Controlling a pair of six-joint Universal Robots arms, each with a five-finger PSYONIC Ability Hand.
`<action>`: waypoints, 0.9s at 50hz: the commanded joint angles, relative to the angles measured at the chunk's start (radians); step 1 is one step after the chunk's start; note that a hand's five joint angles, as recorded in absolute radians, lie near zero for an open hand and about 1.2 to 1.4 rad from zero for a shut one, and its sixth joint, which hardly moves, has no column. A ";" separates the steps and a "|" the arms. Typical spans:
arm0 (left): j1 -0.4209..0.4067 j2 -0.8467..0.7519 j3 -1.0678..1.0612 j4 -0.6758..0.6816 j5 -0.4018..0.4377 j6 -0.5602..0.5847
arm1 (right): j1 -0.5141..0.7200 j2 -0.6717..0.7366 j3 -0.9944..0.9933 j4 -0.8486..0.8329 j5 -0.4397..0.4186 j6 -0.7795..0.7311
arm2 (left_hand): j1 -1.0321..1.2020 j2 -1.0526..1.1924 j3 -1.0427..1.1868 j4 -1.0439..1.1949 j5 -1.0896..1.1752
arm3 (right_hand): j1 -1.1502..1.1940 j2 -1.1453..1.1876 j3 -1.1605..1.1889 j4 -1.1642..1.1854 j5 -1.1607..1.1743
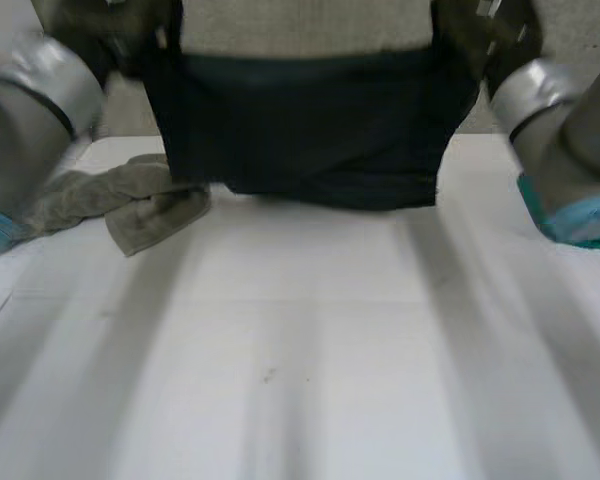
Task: Fold the laundry.
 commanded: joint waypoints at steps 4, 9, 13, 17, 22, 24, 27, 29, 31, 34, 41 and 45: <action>0.021 0.083 0.299 -0.070 -0.020 -0.164 | -0.001 -0.083 -0.254 0.115 -0.018 0.100 | 0.259 0.208 0.207 0.200 0.244 | 0.260 0.228 0.214 0.206 0.237; 0.025 0.046 0.365 -0.090 -0.027 -0.164 | -0.016 -0.063 -0.288 0.146 -0.021 0.130 | 0.259 0.208 0.207 0.200 0.244 | 0.260 0.228 0.214 0.206 0.237; 0.029 -0.031 0.361 -0.087 -0.033 -0.160 | -0.018 -0.034 -0.264 0.183 -0.018 0.149 | 0.259 0.208 0.207 0.200 0.244 | 0.260 0.228 0.214 0.206 0.237; 0.036 -0.130 0.339 -0.073 -0.027 -0.158 | -0.020 0.018 -0.203 0.189 -0.007 0.154 | 0.259 0.208 0.207 0.200 0.244 | 0.260 0.228 0.214 0.206 0.237; 0.032 -0.326 0.350 -0.029 -0.028 -0.158 | -0.020 0.151 -0.172 0.141 0.042 0.142 | 0.259 0.208 0.207 0.200 0.244 | 0.260 0.228 0.214 0.206 0.237; 0.026 -0.423 0.376 -0.003 -0.024 -0.158 | -0.012 0.226 -0.176 0.109 0.074 0.127 | 0.259 0.208 0.207 0.200 0.244 | 0.260 0.228 0.214 0.206 0.237; 0.016 -0.518 0.419 0.030 -0.027 -0.160 | -0.003 0.294 -0.185 0.043 0.106 0.097 | 0.259 0.208 0.207 0.200 0.244 | 0.260 0.228 0.214 0.206 0.237; 0.006 -0.612 0.486 0.063 -0.028 -0.167 | 0.003 0.366 -0.193 -0.067 0.144 0.073 | 0.259 0.208 0.207 0.200 0.244 | 0.260 0.228 0.214 0.206 0.237; -0.002 -0.673 0.538 0.082 -0.031 -0.169 | 0.008 0.412 -0.198 -0.151 0.172 0.061 | 0.259 0.208 0.207 0.200 0.244 | 0.260 0.228 0.214 0.206 0.237; -0.013 -0.793 0.644 0.103 -0.042 -0.164 | 0.017 0.498 -0.201 -0.320 0.189 0.047 | 0.259 0.208 0.207 0.200 0.244 | 0.260 0.228 0.214 0.206 0.237; -0.031 -0.902 0.816 0.025 -0.071 -0.170 | 0.023 0.613 -0.254 -0.428 0.151 0.028 | -0.962 -1.014 -1.014 -1.022 -0.978 | -0.962 -0.994 -1.008 -1.016 -0.985; -0.034 -0.856 0.802 -0.024 -0.094 -0.164 | 0.002 0.584 -0.287 -0.330 0.169 0.054 | -0.962 -1.014 -1.014 -1.022 -0.978 | -0.962 -0.994 -1.008 -1.016 -0.985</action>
